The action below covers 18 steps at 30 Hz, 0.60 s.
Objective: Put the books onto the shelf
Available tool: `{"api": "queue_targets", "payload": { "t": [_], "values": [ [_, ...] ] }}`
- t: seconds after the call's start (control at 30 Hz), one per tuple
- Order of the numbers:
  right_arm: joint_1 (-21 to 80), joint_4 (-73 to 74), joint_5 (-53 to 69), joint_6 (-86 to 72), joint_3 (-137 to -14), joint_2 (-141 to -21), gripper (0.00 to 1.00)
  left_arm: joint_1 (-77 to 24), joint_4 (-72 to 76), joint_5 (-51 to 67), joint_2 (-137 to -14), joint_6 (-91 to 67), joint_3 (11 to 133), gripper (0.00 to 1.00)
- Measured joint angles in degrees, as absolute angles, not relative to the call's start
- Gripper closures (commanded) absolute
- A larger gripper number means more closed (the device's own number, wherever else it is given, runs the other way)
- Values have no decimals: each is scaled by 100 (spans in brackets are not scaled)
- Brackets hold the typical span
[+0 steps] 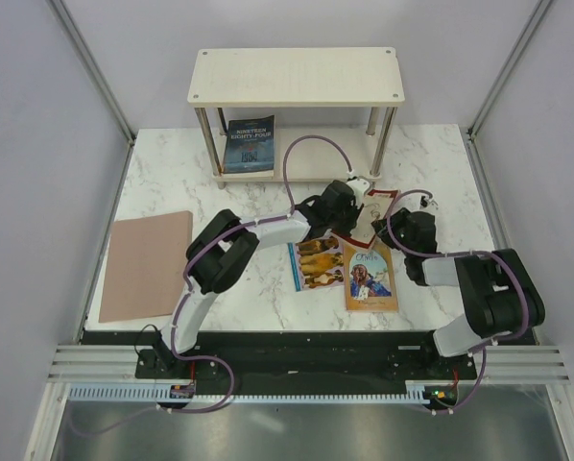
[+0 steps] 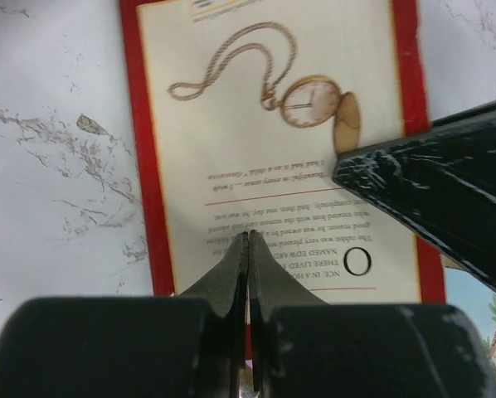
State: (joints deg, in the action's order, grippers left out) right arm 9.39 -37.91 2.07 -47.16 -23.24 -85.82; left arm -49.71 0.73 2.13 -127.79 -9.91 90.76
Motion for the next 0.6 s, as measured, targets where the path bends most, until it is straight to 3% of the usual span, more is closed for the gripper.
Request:
{"api": "queue_targets", "payload": {
  "t": [0.13,0.27,0.43,0.6],
  "values": [
    [875,-4117,526,-4890,-2534,-9240,93,-4952,75,204,-12779,-989,9070,98],
    [821,-4335,878,-5006,-2663,-9564,100,-4947,106,143,-12717,-989,8976,95],
    [760,-4200,1424,-4954,-2744,-9588,100,-4963,43,-108,-12291,-996,8471,59],
    [727,-3402,1717,-4532,-3024,-9194,100,-4869,-469,-185,-11581,-974,7852,38]
  ]
}}
